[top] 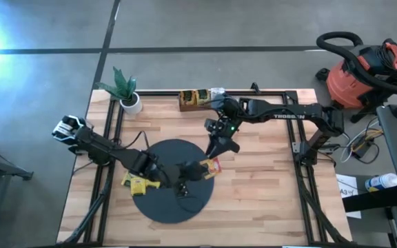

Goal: Pick & Place Tea
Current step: Put the orange tea bag into the left section of the wooden organizer

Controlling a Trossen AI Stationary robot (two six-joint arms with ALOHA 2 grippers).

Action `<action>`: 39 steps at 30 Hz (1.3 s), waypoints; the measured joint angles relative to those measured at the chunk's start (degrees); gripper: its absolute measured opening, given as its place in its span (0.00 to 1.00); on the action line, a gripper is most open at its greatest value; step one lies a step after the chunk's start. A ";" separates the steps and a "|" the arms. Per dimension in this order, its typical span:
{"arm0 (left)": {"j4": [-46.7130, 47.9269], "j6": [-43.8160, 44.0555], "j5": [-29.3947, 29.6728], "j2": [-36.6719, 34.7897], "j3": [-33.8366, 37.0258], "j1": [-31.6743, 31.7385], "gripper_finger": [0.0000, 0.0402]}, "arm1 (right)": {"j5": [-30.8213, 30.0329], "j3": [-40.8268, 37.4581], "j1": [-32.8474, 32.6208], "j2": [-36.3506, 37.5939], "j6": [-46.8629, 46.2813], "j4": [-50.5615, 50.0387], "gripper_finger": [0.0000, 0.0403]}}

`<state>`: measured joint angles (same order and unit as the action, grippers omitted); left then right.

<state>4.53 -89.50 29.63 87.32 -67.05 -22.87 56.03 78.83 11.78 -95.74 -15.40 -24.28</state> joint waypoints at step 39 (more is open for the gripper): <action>-1.11 5.32 -0.32 2.70 -3.98 0.26 0.00 | 3.63 -0.35 -4.67 -0.09 3.73 -4.51 0.02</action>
<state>3.42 -84.19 29.31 90.02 -71.02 -22.61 59.66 78.48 7.11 -95.83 -11.67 -28.79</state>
